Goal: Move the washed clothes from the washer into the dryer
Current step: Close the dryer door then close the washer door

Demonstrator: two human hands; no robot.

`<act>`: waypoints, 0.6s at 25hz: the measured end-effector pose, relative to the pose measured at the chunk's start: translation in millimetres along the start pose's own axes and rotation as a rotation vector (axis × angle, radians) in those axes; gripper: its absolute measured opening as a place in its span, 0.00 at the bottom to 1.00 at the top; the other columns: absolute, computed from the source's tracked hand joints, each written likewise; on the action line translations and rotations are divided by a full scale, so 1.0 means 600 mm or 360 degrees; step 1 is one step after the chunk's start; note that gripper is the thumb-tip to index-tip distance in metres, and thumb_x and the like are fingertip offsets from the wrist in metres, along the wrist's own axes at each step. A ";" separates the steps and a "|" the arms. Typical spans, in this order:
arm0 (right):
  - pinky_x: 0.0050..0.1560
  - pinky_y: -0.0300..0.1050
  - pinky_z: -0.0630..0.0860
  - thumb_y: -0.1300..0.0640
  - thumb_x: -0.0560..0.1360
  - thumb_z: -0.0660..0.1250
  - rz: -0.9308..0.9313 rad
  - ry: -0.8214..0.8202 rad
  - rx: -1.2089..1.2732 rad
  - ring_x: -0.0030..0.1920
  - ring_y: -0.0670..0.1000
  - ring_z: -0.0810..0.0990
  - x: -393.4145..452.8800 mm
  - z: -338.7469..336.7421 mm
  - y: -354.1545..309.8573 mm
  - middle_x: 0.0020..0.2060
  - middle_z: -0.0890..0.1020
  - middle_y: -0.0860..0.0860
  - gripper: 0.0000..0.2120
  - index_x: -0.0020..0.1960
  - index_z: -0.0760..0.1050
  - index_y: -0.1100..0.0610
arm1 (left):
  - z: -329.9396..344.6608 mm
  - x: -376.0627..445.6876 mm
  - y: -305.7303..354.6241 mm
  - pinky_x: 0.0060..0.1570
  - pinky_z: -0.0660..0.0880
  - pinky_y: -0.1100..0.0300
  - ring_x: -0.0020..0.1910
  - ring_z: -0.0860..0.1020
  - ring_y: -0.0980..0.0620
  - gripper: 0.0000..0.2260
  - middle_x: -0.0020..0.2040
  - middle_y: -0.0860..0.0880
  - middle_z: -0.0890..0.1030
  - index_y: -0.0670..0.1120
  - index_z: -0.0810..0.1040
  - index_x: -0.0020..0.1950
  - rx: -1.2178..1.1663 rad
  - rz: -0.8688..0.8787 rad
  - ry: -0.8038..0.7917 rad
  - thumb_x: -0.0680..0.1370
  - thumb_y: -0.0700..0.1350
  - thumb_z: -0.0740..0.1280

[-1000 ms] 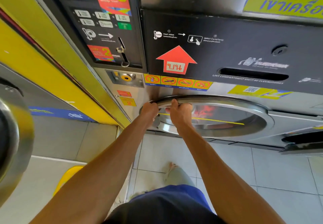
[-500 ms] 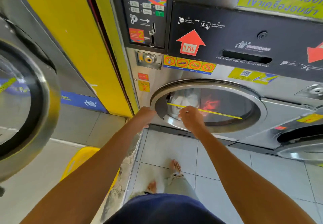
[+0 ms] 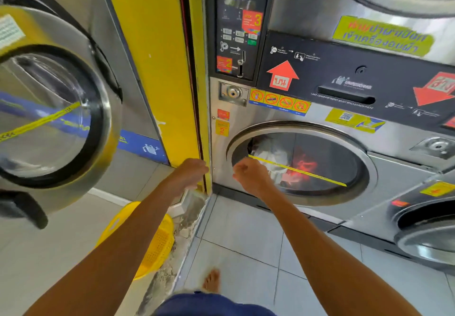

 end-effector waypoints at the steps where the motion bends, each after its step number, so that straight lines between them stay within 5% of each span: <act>1: 0.52 0.50 0.78 0.55 0.79 0.62 -0.0070 -0.0031 -0.0027 0.47 0.52 0.83 -0.007 0.010 -0.013 0.45 0.85 0.54 0.09 0.50 0.79 0.59 | -0.013 -0.018 -0.006 0.55 0.76 0.50 0.49 0.76 0.47 0.10 0.47 0.48 0.76 0.52 0.73 0.40 -0.0017 0.0016 0.0038 0.78 0.39 0.62; 3: 0.51 0.49 0.78 0.54 0.79 0.62 -0.0157 -0.0092 -0.0033 0.45 0.50 0.83 -0.026 0.032 -0.041 0.42 0.84 0.51 0.09 0.47 0.78 0.57 | -0.033 -0.050 -0.026 0.53 0.75 0.53 0.50 0.76 0.47 0.03 0.48 0.47 0.77 0.47 0.77 0.47 -0.0089 0.0007 0.0100 0.78 0.42 0.63; 8: 0.55 0.51 0.80 0.52 0.77 0.63 -0.0307 -0.0184 0.0059 0.49 0.51 0.83 -0.107 0.077 -0.107 0.46 0.85 0.50 0.09 0.50 0.81 0.52 | -0.080 -0.168 -0.069 0.54 0.73 0.54 0.60 0.77 0.44 0.17 0.63 0.42 0.77 0.45 0.74 0.68 -0.0107 -0.0023 0.0167 0.79 0.45 0.65; 13: 0.58 0.56 0.79 0.53 0.76 0.66 -0.0437 -0.0212 0.0112 0.49 0.52 0.83 -0.161 0.098 -0.166 0.48 0.84 0.50 0.06 0.50 0.80 0.52 | -0.155 -0.276 -0.111 0.63 0.73 0.49 0.64 0.75 0.42 0.14 0.64 0.41 0.77 0.44 0.77 0.64 -0.0003 0.0075 0.0467 0.80 0.44 0.61; 15: 0.57 0.56 0.80 0.54 0.77 0.65 -0.0519 -0.0229 0.0078 0.50 0.53 0.83 -0.175 0.113 -0.203 0.48 0.85 0.50 0.07 0.50 0.81 0.53 | -0.197 -0.309 -0.118 0.58 0.76 0.58 0.60 0.77 0.43 0.13 0.58 0.42 0.79 0.42 0.78 0.63 -0.0100 0.0152 0.0663 0.80 0.41 0.61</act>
Point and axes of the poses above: each hand's wrist, its own x-axis towards the middle knuckle, its own z-axis out of the palm, y = z × x, the point moved 3 cm from there along x, towards the middle knuckle
